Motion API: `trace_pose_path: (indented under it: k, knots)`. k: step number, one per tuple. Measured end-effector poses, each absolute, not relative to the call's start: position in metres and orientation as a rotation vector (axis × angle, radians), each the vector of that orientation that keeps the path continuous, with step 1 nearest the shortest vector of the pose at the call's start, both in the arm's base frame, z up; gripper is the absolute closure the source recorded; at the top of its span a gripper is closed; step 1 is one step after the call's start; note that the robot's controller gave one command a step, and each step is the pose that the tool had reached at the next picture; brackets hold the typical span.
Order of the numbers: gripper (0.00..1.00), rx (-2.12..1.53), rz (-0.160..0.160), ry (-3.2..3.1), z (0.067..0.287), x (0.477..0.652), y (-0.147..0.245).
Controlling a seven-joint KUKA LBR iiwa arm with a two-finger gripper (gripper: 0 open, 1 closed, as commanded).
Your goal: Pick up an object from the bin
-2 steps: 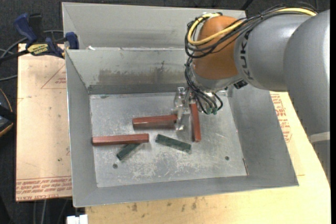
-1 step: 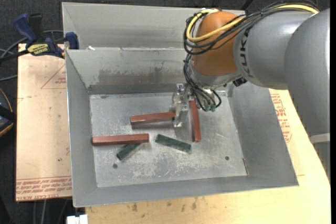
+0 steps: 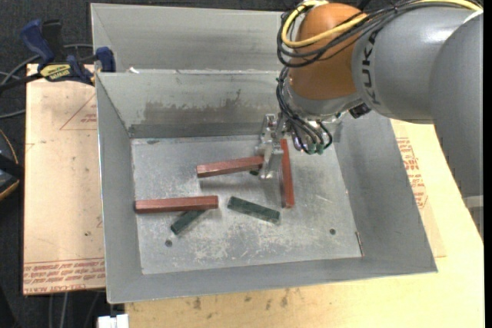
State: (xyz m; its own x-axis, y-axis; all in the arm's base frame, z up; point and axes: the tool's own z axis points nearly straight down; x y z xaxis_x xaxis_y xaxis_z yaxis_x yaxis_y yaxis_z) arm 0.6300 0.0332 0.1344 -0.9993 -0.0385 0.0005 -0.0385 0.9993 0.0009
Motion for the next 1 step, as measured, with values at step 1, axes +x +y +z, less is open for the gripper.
trace_pose_path:
  k: [1]
  knots:
    - [1.0,0.037,-0.001,-3.147,0.2896,0.6192,0.0346]
